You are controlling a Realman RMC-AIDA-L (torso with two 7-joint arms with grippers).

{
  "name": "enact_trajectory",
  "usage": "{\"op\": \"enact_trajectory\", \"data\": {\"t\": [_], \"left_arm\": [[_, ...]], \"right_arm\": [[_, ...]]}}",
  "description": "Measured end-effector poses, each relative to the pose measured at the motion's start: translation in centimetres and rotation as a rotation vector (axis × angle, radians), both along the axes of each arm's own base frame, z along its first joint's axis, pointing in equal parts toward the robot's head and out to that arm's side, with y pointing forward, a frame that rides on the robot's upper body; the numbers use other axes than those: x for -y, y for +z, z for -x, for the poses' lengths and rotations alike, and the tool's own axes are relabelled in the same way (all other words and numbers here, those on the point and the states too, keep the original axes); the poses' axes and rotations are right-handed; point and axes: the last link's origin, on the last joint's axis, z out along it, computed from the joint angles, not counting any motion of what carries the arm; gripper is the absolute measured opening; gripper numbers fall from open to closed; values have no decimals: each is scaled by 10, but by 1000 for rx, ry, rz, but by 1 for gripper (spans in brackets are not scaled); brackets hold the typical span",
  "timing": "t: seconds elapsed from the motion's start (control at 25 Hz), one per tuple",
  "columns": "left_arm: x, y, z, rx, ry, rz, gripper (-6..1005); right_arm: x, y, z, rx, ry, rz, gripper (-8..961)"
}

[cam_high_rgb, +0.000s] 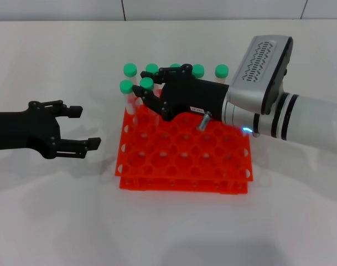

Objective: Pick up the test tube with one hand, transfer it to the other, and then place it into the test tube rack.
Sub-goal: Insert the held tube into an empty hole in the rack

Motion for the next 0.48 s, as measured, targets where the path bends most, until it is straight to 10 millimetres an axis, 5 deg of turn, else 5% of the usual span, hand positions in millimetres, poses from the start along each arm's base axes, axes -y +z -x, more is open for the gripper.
{"op": "enact_trajectory", "data": {"t": [0.48], "left_arm": [[1, 0, 1, -1, 0, 0, 893]], "right_arm": [[-2, 0, 2, -9, -21, 18, 267]]}}
